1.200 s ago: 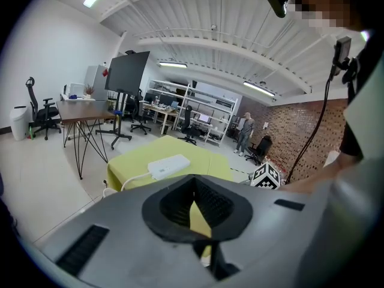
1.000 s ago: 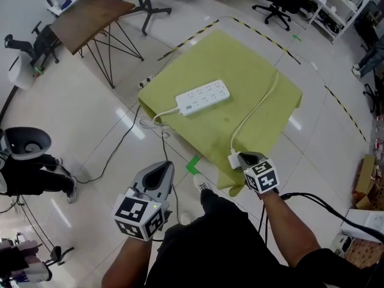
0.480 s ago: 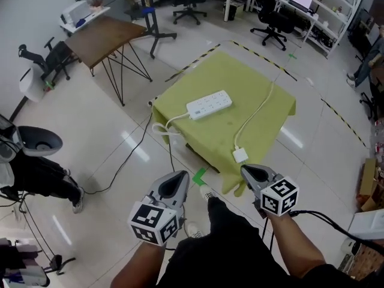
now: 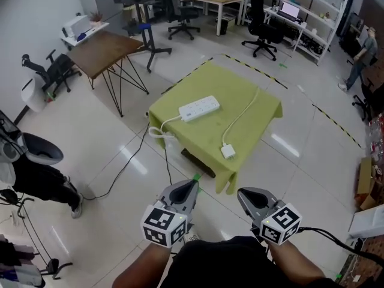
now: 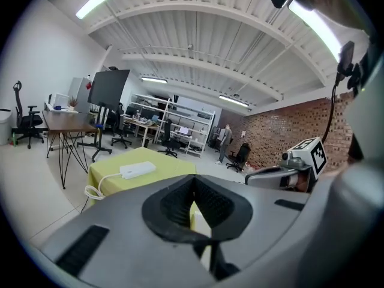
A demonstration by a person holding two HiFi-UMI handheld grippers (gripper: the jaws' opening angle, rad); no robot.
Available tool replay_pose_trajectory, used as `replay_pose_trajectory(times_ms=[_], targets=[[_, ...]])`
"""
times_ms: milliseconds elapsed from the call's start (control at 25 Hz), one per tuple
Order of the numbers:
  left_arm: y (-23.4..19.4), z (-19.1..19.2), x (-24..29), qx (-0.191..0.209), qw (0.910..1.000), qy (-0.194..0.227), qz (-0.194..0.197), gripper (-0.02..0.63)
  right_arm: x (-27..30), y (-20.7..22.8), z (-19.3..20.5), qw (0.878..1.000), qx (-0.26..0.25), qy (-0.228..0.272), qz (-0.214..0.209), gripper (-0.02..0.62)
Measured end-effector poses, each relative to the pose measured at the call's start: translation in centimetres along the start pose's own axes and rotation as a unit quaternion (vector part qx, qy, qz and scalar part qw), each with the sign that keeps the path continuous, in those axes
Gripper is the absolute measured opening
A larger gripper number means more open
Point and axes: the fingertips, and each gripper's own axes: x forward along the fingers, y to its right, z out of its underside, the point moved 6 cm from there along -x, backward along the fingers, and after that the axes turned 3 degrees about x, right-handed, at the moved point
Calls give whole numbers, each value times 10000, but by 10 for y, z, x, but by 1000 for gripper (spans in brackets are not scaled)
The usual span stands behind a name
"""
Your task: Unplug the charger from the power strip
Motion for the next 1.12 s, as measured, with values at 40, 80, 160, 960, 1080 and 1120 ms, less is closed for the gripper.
replay_pose_trajectory(times_ms=[40,80,160,960,1080,1120], targets=[[7,2,-3,-17,10000,32,-61,6,-11,2,4,10000,35,-38,-3,2],[15,4,-5,-41,9999,79,-139,6,-22,4,8,10000,66,-68,-24,2],[31,8,-7,-91,9992,200,-323,6,-46,8,12,9999,13,-105,-88,2],[178,47,-24,-330,9926,296,-1130,6,-191,26,62,9991,-70,56,-412,2],[188,48,-21,-280,9930,277,-1117,6,-195,28,63,9990,-78,76,-424,2],[190,47,-21,-260,9930,265,-1125,6,-196,29,62,9990,-86,90,-429,2]])
